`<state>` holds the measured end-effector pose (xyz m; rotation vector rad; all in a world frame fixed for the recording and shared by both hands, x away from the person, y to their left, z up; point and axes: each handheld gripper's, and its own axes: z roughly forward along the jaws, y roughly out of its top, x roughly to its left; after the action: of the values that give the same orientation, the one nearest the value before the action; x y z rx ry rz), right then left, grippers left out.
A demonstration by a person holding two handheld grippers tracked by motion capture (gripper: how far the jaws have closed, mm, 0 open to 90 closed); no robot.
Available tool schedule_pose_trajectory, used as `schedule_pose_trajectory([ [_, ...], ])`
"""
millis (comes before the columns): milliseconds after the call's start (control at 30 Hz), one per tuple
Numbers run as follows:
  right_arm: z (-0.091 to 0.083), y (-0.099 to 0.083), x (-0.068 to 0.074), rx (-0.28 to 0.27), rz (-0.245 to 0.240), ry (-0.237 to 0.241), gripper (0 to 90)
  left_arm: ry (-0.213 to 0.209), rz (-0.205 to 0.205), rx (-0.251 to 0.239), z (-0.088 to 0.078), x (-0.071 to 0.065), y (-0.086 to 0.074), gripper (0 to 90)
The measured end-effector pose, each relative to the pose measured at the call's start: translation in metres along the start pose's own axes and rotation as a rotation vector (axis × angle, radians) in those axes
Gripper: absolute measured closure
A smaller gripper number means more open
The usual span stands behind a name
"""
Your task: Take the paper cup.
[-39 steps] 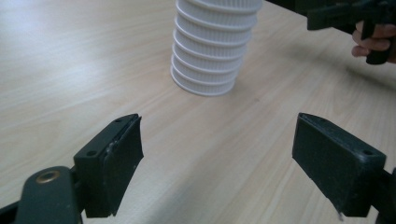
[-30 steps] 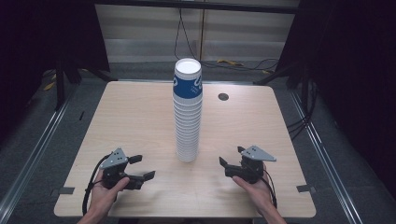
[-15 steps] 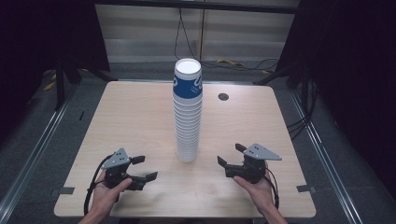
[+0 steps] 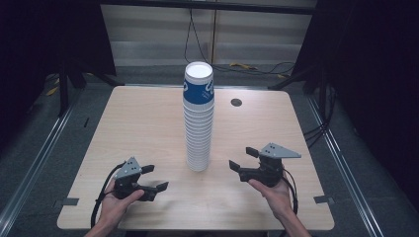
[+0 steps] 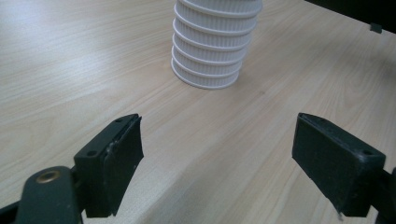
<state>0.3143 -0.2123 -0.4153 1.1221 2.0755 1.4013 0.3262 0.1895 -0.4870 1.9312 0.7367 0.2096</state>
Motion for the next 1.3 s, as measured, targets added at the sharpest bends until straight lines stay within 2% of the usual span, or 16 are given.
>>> schedule_pose_trajectory([
  [167, -0.002, 0.016, 0.000, -0.031, -0.002, 0.005, 19.9, -0.012, 0.004, -0.009, 0.000, 0.000, 0.000, 16.2],
  [367, 0.004, 0.023, 0.004, -0.042, -0.003, 0.026, 20.0, -0.017, 0.011, -0.007, 0.001, -0.001, 0.001, 16.2],
  [467, 0.006, 0.028, 0.003, -0.022, 0.004, 0.072, 20.1, -0.020, 0.019, -0.012, 0.001, -0.001, 0.002, 16.2],
  [567, 0.007, 0.035, 0.003, -0.020, 0.006, 0.097, 21.3, -0.023, 0.015, -0.004, 0.002, -0.001, 0.001, 16.2],
  [867, 0.007, 0.059, 0.008, -0.054, -0.018, 0.120, 16.8, -0.024, 0.027, -0.009, -0.002, -0.004, 0.000, 16.4],
  [900, 0.007, 0.064, 0.010, -0.069, 0.000, 0.156, 15.7, -0.026, 0.031, -0.011, -0.003, -0.004, 0.000, 16.4],
  [1000, 0.006, 0.072, 0.014, -0.082, -0.029, 0.146, 15.7, -0.029, 0.033, -0.025, -0.005, -0.004, 0.000, 16.4],
  [1167, 0.004, 0.083, 0.015, -0.105, -0.034, 0.156, 15.7, -0.028, 0.027, -0.017, -0.005, -0.003, -0.001, 16.2],
  [1300, 0.001, 0.098, 0.018, -0.107, -0.075, 0.164, 14.6, -0.039, 0.038, -0.014, -0.004, -0.004, -0.001, 16.2],
])
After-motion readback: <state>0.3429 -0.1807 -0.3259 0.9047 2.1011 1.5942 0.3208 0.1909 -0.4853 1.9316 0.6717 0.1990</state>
